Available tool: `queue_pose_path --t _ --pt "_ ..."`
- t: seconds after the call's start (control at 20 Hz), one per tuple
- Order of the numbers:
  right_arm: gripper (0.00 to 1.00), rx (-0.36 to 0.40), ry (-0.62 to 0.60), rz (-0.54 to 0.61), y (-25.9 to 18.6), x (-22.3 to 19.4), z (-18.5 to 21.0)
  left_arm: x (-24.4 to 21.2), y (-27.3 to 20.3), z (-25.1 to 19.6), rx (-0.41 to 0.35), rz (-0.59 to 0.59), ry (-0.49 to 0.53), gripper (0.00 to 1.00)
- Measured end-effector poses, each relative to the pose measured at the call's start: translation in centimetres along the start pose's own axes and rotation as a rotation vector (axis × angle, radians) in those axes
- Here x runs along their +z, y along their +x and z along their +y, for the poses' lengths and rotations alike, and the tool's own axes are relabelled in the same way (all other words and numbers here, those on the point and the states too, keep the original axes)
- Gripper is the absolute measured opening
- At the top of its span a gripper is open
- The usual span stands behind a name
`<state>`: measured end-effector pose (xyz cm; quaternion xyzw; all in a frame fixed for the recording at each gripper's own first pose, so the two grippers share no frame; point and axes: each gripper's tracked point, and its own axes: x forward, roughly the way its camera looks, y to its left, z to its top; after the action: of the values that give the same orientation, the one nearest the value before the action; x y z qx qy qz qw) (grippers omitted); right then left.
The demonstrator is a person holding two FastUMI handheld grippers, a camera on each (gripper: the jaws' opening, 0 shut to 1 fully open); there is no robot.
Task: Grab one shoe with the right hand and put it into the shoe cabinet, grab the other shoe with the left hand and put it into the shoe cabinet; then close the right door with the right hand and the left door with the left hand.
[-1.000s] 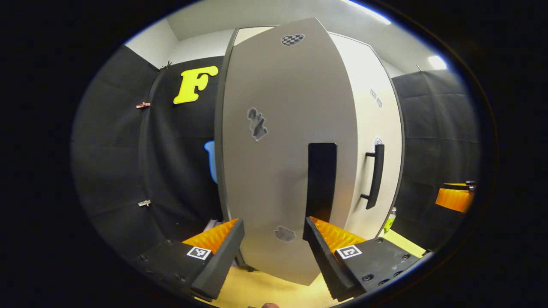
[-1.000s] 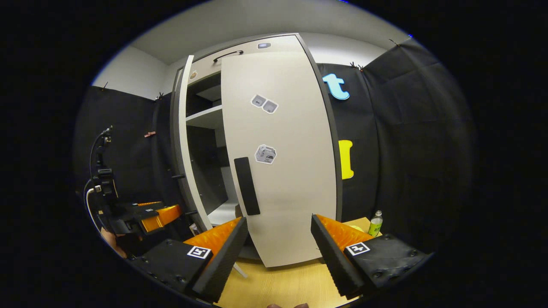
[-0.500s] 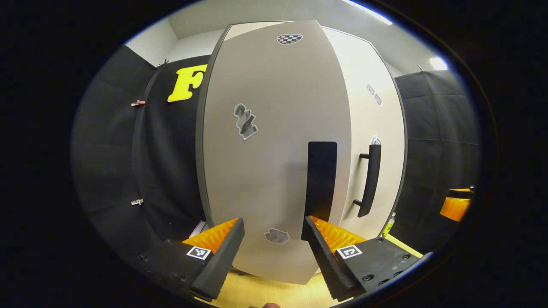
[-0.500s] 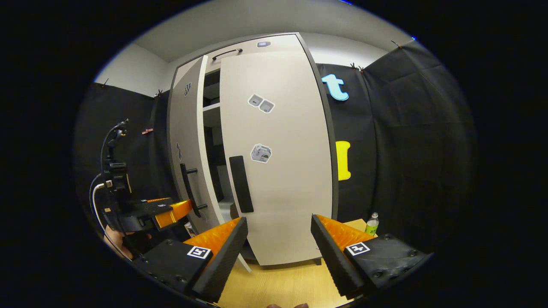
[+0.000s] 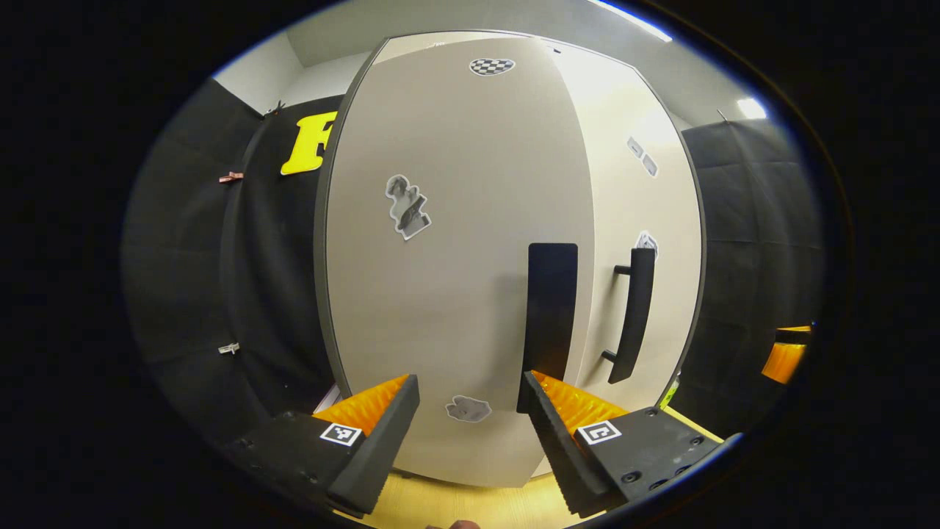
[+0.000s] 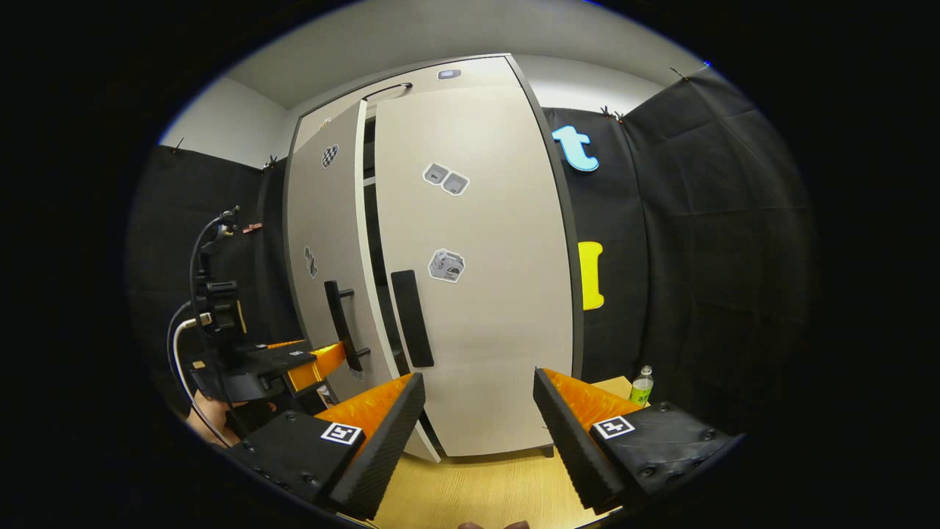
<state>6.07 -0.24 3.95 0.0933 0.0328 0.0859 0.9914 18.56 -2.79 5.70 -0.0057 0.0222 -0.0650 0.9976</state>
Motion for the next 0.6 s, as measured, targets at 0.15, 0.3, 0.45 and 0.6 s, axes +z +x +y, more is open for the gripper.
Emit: queue_pose_path --t 0.15,0.3,0.45,0.6 --pt "0.98 -0.002 -0.003 0.001 -0.2 0.0 -0.1 -0.1 0.0 -0.1 0.006 0.010 0.016 0.92" --pt "0.98 -0.001 -0.002 -0.002 -0.6 0.2 -0.1 -0.5 -0.6 -0.3 0.002 0.020 0.004 0.94" --pt "0.98 0.001 -0.003 0.000 -1.3 0.2 -0.2 -0.4 -1.5 -0.3 -0.006 0.019 -0.003 0.94" --pt "0.98 0.005 -0.003 -0.001 -2.2 0.3 0.0 -0.4 -3.0 -0.2 -0.004 0.016 0.000 0.94"
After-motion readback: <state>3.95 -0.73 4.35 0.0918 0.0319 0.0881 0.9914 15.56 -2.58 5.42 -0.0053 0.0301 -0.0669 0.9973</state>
